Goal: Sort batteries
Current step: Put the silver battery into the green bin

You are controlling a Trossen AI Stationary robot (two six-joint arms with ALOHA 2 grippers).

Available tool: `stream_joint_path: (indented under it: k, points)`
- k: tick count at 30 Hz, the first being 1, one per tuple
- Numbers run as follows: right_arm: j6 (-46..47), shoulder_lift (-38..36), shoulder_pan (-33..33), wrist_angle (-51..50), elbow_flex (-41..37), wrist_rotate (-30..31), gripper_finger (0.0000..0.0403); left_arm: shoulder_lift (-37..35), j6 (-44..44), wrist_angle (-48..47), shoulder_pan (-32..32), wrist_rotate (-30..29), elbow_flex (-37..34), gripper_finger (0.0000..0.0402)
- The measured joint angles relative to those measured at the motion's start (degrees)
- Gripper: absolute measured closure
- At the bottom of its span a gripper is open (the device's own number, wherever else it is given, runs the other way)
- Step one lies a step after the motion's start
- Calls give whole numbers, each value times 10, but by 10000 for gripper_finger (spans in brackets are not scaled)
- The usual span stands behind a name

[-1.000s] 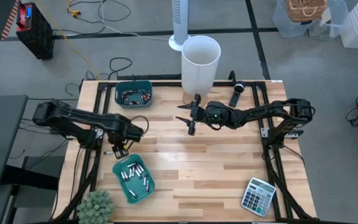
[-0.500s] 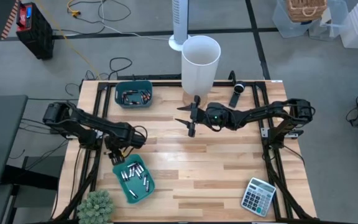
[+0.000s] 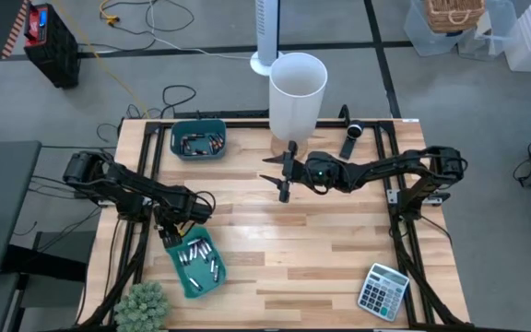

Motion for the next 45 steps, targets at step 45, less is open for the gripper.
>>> stream_joint_path:
  k: [45]
  points:
    - [4, 0, 0, 0, 0, 0, 164, 1, -35, 54, 0, -42, -44, 362]
